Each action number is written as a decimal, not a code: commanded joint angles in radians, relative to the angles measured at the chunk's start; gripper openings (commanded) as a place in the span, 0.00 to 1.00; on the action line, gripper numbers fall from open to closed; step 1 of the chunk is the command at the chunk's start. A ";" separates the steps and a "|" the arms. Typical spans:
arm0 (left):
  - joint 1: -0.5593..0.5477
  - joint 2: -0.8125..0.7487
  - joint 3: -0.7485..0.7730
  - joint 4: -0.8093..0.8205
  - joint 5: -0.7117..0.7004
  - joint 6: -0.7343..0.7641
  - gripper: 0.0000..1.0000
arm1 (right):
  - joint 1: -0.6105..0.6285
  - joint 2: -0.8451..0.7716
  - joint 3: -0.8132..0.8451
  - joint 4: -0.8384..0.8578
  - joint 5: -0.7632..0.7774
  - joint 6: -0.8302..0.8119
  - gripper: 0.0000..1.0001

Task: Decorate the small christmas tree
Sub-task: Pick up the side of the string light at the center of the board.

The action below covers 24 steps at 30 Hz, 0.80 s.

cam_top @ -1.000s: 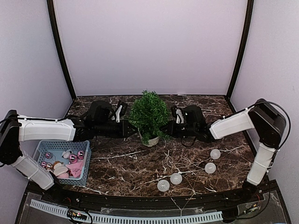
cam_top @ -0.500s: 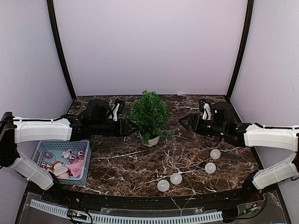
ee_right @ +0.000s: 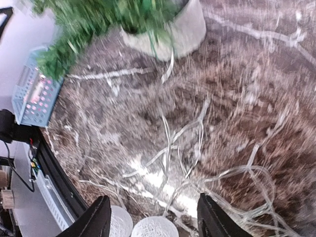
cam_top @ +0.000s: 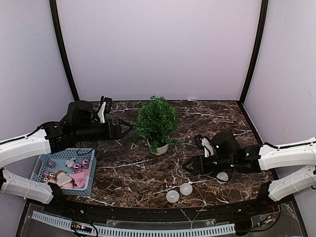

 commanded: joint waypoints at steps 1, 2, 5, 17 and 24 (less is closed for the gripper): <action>-0.009 -0.041 -0.040 -0.083 -0.013 0.005 0.80 | 0.078 0.071 0.020 -0.010 0.076 0.009 0.57; -0.010 -0.043 -0.046 -0.086 -0.014 0.003 0.80 | 0.090 0.090 0.032 -0.012 0.087 0.009 0.54; -0.022 -0.041 -0.056 -0.095 -0.014 0.000 0.80 | 0.110 0.152 0.064 -0.015 0.136 0.005 0.45; -0.038 -0.043 -0.082 -0.057 -0.013 -0.005 0.80 | 0.139 0.281 0.132 0.015 0.141 0.002 0.22; -0.072 -0.086 -0.109 0.004 0.001 0.045 0.79 | 0.139 0.205 0.142 -0.035 0.121 0.024 0.00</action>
